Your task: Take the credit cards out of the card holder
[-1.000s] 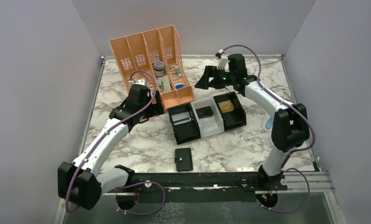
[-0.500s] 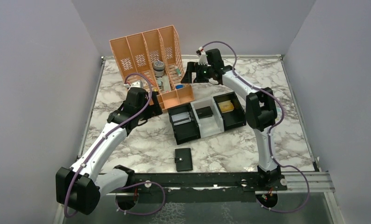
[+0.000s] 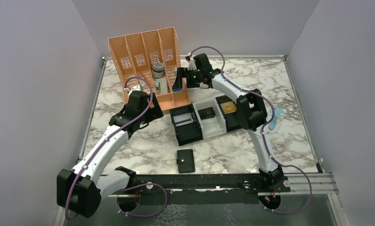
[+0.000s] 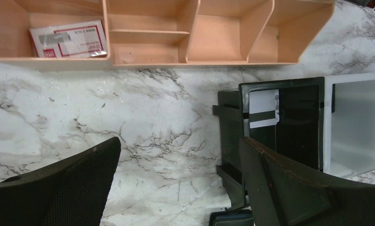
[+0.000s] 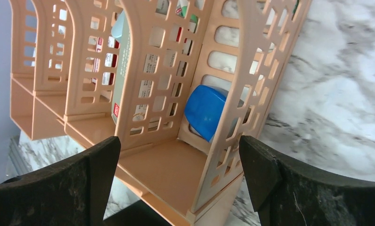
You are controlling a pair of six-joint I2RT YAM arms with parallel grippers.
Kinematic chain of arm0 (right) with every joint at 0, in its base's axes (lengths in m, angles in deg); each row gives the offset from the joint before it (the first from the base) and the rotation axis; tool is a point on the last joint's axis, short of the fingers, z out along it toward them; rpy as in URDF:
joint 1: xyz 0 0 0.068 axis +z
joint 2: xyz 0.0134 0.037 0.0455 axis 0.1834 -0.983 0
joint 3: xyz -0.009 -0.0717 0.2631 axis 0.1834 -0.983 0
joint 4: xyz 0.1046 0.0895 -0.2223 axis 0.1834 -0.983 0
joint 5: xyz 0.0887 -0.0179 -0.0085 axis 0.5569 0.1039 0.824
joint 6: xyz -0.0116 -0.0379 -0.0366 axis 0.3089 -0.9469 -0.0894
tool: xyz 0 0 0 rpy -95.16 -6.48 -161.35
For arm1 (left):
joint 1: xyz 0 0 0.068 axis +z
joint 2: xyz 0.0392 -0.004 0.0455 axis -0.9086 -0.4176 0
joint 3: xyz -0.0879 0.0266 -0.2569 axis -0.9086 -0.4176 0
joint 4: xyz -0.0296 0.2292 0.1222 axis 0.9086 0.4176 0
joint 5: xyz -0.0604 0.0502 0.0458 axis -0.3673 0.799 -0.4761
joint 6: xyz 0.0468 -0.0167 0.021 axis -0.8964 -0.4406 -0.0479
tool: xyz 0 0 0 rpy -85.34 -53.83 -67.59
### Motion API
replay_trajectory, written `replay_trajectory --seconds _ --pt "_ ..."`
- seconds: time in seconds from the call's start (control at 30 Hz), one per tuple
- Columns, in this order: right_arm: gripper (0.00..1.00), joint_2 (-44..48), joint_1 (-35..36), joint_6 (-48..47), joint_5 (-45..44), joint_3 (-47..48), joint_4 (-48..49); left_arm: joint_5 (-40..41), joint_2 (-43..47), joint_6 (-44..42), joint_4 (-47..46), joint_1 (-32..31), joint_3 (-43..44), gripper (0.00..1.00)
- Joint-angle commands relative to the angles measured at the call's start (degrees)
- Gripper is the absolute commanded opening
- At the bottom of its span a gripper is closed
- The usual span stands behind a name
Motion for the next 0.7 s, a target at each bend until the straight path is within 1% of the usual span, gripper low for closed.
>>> replay_trajectory --seconds 0.0,0.13,0.3,0.4,0.53,0.67 --pt "0.98 -2.11 4.23 6.90 -1.81 1.94 3.69 4.41 1.25 3.76 -0.84 0.97 -1.73 0.99" --pt "0.98 -3.64 6.95 9.39 -5.02 5.29 3.83 4.36 0.63 5.09 -0.97 3.46 -2.48 0.99" --pt "0.98 -7.33 8.13 13.66 -4.71 10.20 4.69 3.30 0.00 4.61 -1.54 6.30 -2.34 0.99" --pt "0.98 -9.36 8.88 17.69 -3.51 12.05 7.26 2.48 -0.59 4.35 -2.67 7.45 -2.43 0.99" --pt "0.97 -12.11 10.45 22.35 -1.84 13.78 14.79 0.40 -2.77 4.58 -5.28 9.50 -3.03 0.99" --pt "0.96 -17.19 10.78 25.20 4.36 21.93 16.94 -0.83 -5.49 5.05 -10.19 11.61 -4.55 0.99"
